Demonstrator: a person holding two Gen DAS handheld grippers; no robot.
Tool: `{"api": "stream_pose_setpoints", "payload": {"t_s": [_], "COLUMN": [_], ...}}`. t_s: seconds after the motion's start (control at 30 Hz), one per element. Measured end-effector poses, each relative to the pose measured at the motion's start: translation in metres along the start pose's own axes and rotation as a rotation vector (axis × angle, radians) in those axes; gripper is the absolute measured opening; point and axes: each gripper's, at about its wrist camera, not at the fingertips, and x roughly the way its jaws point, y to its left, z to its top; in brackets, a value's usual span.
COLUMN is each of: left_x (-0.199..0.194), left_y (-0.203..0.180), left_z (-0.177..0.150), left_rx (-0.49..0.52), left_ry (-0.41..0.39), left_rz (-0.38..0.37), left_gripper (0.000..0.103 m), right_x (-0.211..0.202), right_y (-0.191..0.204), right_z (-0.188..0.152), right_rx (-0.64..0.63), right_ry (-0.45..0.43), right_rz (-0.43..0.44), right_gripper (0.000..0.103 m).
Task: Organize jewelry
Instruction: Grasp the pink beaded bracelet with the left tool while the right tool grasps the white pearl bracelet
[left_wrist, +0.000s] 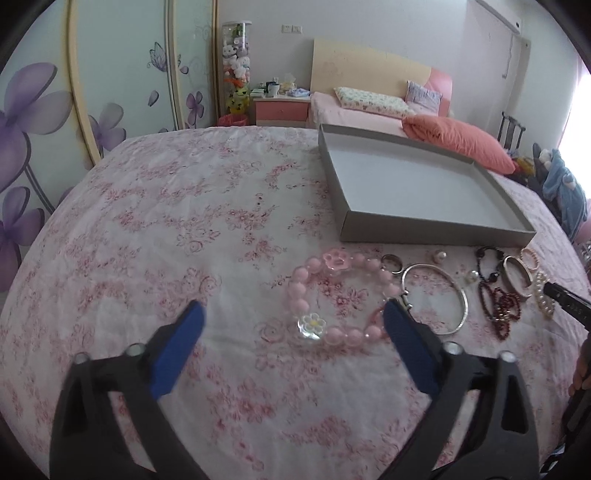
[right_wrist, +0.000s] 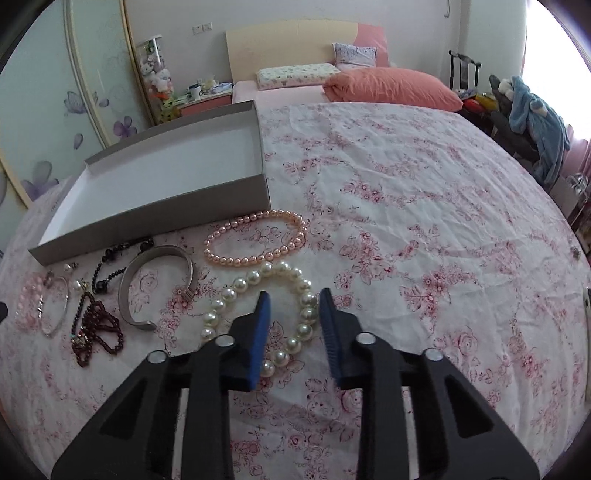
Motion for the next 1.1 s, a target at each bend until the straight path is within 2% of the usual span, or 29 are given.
{"api": "stream_pose_setpoints", "payload": {"t_s": [0.03, 0.13, 0.33, 0.43, 0.53, 0.6, 0.7, 1.1], "left_x": [0.003, 0.015, 0.035, 0.035, 0.034, 0.034, 0.033, 0.027], "left_y": [-0.002, -0.005, -0.007, -0.008, -0.007, -0.006, -0.007, -0.008], "left_z": [0.002, 0.008, 0.012, 0.013, 0.012, 0.011, 0.011, 0.011], "left_rx": [0.005, 0.019, 0.02, 0.028, 0.024, 0.022, 0.029, 0.024], "left_ry": [0.007, 0.036, 0.094, 0.086, 0.077, 0.07, 0.066, 0.073], "left_rz": [0.004, 0.016, 0.023, 0.041, 0.045, 0.047, 0.036, 0.006], "left_gripper": [0.084, 0.074, 0.056, 0.045, 0.038, 0.027, 0.016, 0.014], "right_x": [-0.001, -0.002, -0.001, 0.001, 0.001, 0.002, 0.002, 0.0], "right_y": [0.002, 0.001, 0.001, 0.001, 0.0, 0.0, -0.002, -0.007], "right_z": [0.0, 0.003, 0.005, 0.006, 0.007, 0.007, 0.008, 0.006], "right_rx": [-0.005, -0.011, -0.01, -0.007, -0.006, -0.004, 0.003, 0.022], "right_ry": [0.002, 0.006, 0.007, 0.007, 0.007, 0.006, 0.006, -0.007], "right_rz": [0.006, 0.016, 0.023, 0.028, 0.03, 0.033, 0.045, 0.095], "right_gripper": [0.018, 0.014, 0.014, 0.014, 0.015, 0.015, 0.014, 0.011]}}
